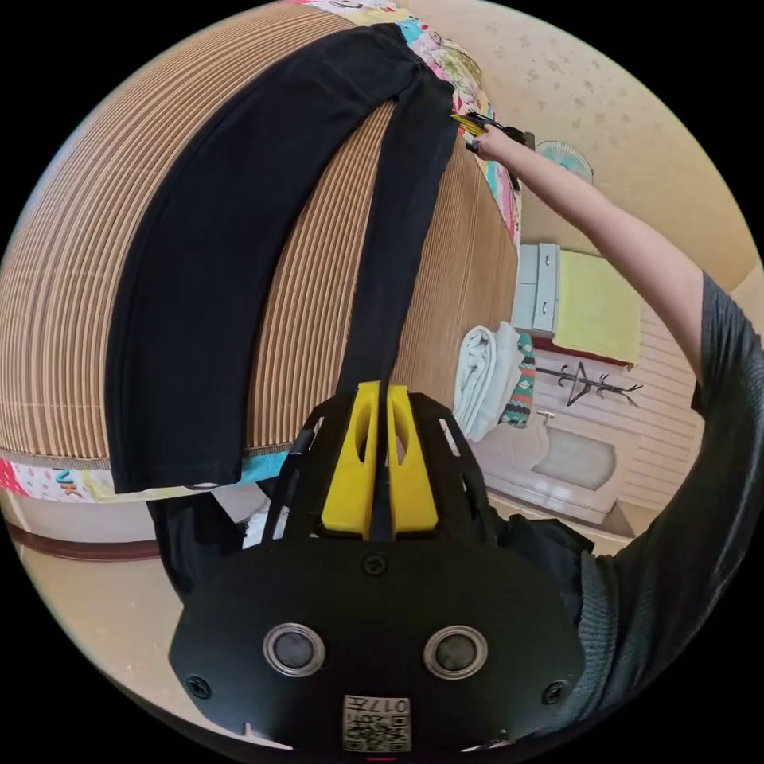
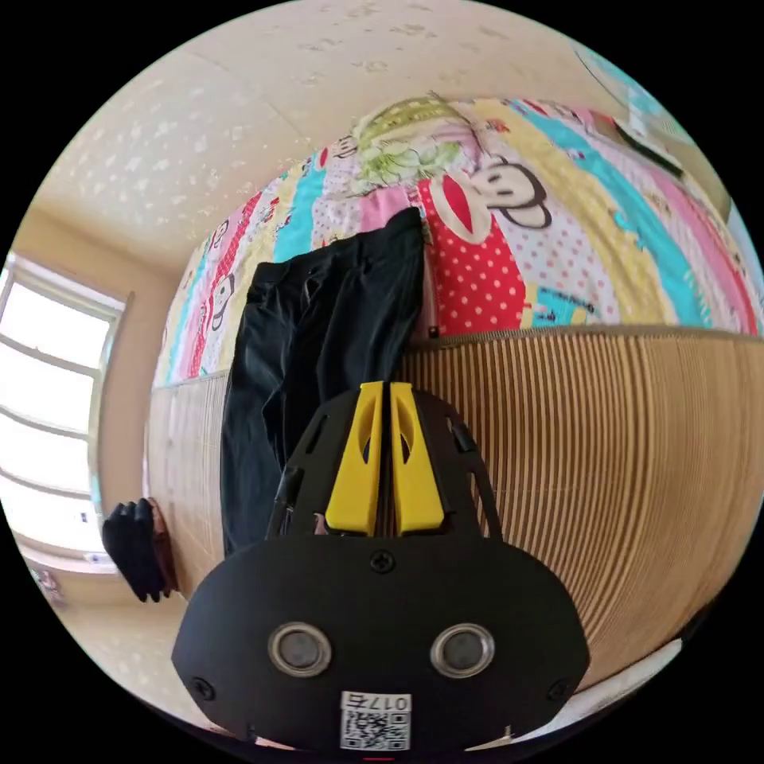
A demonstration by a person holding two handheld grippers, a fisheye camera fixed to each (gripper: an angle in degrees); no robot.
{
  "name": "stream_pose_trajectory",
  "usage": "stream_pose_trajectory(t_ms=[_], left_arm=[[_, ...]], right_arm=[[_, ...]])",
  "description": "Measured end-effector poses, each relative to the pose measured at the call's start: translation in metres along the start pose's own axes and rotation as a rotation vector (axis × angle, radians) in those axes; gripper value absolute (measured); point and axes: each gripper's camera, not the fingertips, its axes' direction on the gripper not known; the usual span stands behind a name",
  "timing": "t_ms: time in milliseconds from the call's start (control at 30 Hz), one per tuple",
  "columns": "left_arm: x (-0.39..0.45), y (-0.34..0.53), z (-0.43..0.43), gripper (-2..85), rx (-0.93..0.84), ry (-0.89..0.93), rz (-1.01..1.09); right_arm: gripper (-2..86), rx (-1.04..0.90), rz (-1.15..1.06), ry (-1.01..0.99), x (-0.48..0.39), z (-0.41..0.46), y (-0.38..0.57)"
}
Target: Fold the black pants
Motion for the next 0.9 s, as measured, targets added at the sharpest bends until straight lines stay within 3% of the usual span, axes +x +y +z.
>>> stream_pose_trajectory(t_ms=[67, 167, 267, 433, 533, 733, 900], left_arm=[[-0.014, 0.011, -0.017, -0.8, 0.039, 0.111, -0.034], [-0.046, 0.035, -0.043, -0.9, 0.118, 0.295, -0.12], [-0.072, 0.052, -0.07, -0.9, 0.187, 0.325, -0.183], [-0.104, 0.057, -0.106, -0.8, 0.217, 0.174, -0.233], [-0.114, 0.052, -0.123, -0.8, 0.197, 0.114, -0.214], [-0.091, 0.049, -0.131, -0.8, 0.068, -0.005, -0.083], [-0.062, 0.056, -0.131, -0.8, 0.022, -0.029, 0.012]], right_arm=[[1.9, 0.056, -0.205, 0.164, -0.088, -0.015, 0.004], [1.6, 0.044, -0.391, 0.195, -0.184, 0.001, 0.007], [1.6, -0.024, -0.361, 0.127, -0.24, 0.049, 0.004], [1.6, -0.046, -0.235, -0.14, -0.249, 0.101, 0.038], [2.6, -0.098, -0.219, -0.197, -0.227, 0.115, 0.102], [6.3, -0.267, -0.268, -0.091, -0.178, 0.135, 0.251], [9.5, -0.197, -0.246, -0.035, -0.206, 0.154, 0.226]])
